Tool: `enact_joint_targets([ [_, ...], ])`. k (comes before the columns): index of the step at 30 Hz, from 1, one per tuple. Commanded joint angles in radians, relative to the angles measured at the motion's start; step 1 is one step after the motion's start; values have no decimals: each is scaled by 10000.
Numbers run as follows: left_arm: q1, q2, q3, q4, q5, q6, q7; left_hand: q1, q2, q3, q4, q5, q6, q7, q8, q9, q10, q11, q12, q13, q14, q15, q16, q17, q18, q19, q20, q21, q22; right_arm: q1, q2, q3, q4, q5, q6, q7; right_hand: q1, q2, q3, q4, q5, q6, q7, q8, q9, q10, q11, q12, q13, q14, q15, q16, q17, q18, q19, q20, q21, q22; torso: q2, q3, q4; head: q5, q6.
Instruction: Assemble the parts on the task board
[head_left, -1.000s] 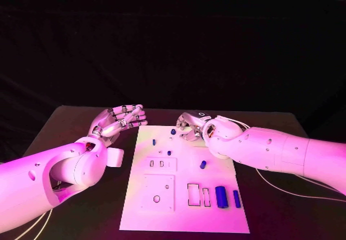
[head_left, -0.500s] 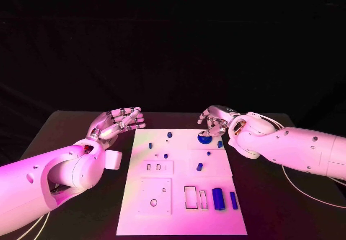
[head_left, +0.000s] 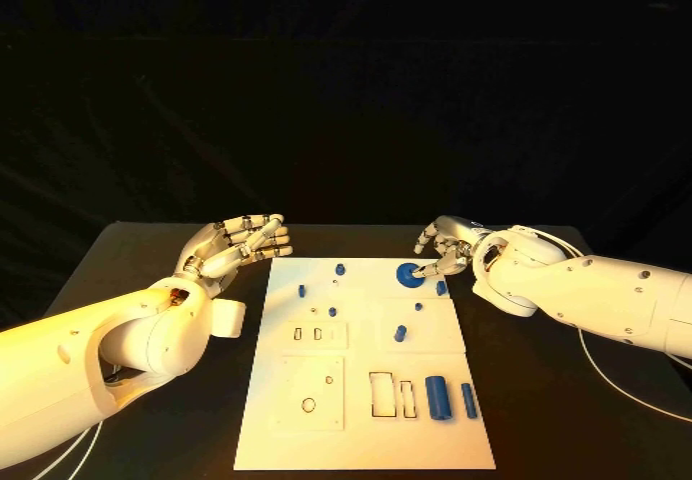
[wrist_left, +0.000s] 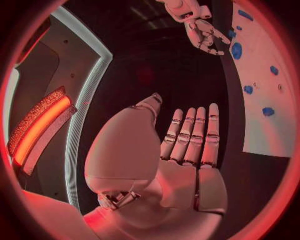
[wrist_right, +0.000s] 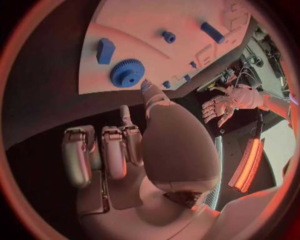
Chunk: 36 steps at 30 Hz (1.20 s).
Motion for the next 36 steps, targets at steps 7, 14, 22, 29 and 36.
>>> enact_joint_targets([
  [7,10,65,7,-65,0,219,24,-8,3,42,-6,-36,24,667,-61,-13,23,44,-71,-10,-84,15,-57,14,137,-49,-7,-49,-17,-232,314,-6,-343,-84,518,114,169,26,8,167,19,-7,1,58,31,585,40,114,1972,900,70,69,1841,-133,822,92,81,2340,-9,32,30,22,-42],
  [14,9,96,6,-97,0,236,3,-11,3,40,-5,-36,24,668,-64,-14,22,45,-76,-10,-89,16,-60,14,137,-50,-7,-49,-18,-299,391,-10,-404,-202,457,138,284,113,88,229,8,58,-9,101,51,570,32,108,1968,899,67,73,1843,-131,816,93,76,2335,-9,52,7,49,-57],
  [22,9,130,6,-121,-1,244,-11,-13,5,40,-4,-35,24,670,-67,-16,21,48,-83,-10,-99,18,-65,14,136,-54,-6,-50,-21,-323,491,-10,-542,-182,326,184,425,291,408,403,-125,185,-34,148,57,561,11,109,1977,893,48,70,1826,-127,805,79,66,2327,-17,23,53,30,-71],
  [29,9,133,6,-142,-1,243,-25,-11,9,42,-5,-32,23,671,-71,-17,20,49,-89,-10,-108,21,-70,15,134,-59,-5,-52,-23,-358,584,-11,-712,-151,405,220,535,383,847,568,-54,333,-65,129,12,579,-25,132,2010,895,19,76,1840,-135,824,53,84,2356,-11,27,43,62,-89],
  [36,8,126,6,-139,-2,253,-48,-11,9,42,-5,-32,23,671,-71,-17,20,49,-89,-10,-108,21,-70,15,134,-59,-5,-52,-23,-399,632,-17,-740,-432,406,221,724,302,1346,567,-119,475,-88,76,-57,598,-47,152,2038,900,-1,85,1865,-141,841,31,99,2381,-14,19,18,68,-116],
])
